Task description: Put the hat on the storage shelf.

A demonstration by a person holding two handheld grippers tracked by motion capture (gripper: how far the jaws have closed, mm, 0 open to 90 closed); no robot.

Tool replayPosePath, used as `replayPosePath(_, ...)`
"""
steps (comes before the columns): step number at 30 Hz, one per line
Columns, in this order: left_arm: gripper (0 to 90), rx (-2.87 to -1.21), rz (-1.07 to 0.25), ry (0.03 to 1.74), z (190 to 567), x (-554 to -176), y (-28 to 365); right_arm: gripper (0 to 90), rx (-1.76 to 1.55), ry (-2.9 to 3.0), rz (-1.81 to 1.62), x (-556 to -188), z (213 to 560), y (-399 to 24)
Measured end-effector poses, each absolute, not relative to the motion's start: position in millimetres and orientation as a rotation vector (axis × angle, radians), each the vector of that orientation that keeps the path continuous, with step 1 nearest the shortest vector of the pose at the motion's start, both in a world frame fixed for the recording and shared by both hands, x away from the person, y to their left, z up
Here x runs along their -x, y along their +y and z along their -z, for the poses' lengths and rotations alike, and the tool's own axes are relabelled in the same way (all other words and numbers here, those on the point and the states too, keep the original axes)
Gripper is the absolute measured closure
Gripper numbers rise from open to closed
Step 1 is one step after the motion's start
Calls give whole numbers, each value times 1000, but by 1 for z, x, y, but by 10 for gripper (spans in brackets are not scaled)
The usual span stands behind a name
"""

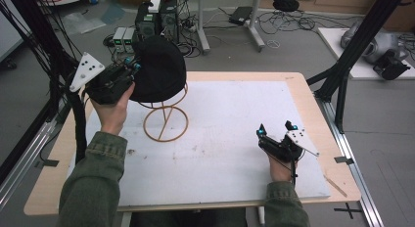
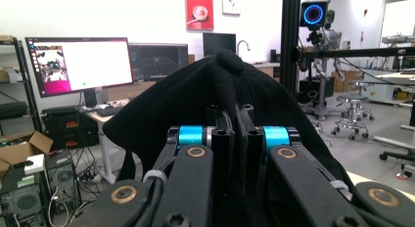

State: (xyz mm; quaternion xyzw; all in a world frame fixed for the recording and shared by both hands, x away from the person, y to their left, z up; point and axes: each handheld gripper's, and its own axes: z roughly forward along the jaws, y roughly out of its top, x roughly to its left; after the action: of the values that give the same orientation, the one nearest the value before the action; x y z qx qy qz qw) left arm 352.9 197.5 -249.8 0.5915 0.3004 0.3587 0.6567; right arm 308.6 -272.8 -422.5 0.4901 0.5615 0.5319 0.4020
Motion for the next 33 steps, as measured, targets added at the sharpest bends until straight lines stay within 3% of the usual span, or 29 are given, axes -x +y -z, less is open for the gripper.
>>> replayPosePath(13,868,-1436,-757,726,262,-367,196,52,-1242,1426,-1351,-307,423,-272)
replayPosePath(33,823,-1423,-664,772,273,-378,197,53,-1244,1434,-1358,-309,423,-271)
